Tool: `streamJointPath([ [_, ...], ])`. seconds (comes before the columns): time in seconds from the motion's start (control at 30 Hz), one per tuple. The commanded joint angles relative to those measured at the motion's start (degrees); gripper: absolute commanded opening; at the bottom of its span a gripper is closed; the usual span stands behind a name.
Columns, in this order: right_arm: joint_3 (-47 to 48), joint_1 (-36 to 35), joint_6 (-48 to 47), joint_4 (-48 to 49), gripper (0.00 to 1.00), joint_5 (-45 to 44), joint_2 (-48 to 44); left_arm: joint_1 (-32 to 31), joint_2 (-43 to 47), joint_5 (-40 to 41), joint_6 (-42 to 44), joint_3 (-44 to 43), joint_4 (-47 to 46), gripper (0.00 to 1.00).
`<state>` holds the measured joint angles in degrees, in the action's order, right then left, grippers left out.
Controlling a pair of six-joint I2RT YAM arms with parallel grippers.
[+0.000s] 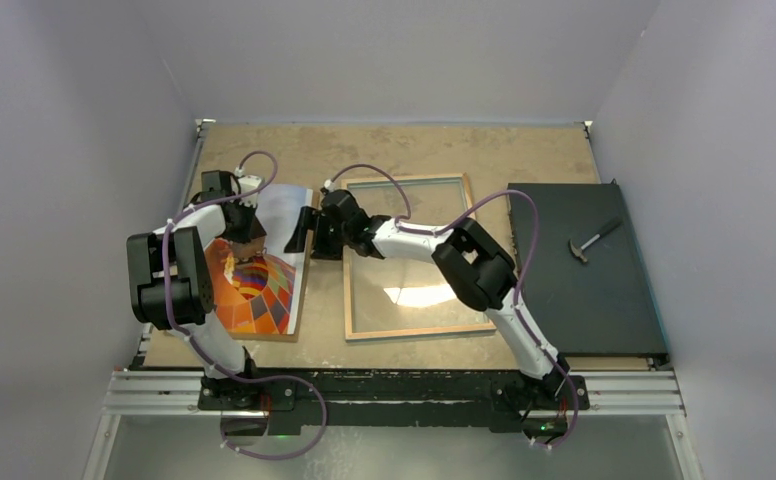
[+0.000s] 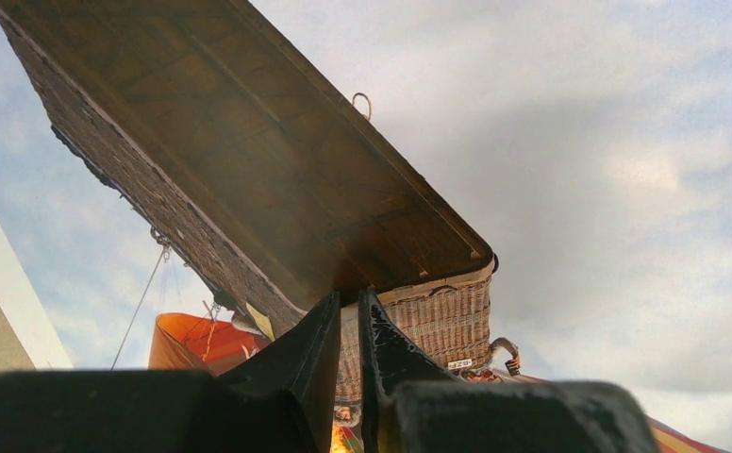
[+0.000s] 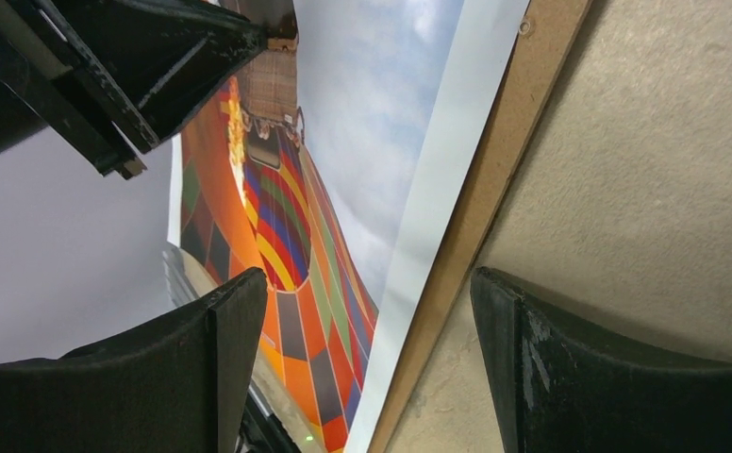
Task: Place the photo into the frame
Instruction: Pick up the photo at the center of the board.
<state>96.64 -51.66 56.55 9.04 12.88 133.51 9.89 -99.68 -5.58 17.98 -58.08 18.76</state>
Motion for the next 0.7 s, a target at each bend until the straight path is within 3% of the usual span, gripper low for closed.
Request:
streamJointPath([
  [0.0,-2.44,-1.23,-3.76,-7.88,0.82,-3.91,-3.14,-0.09,-2.33,-2.21,-0.6,3.1,4.95,0.11],
  [0.67,-0.91,-2.92,-4.45,-5.5,0.76,-1.84,-3.61,-0.1,-2.57,-1.97,-0.57,3.18,4.88,0.09],
])
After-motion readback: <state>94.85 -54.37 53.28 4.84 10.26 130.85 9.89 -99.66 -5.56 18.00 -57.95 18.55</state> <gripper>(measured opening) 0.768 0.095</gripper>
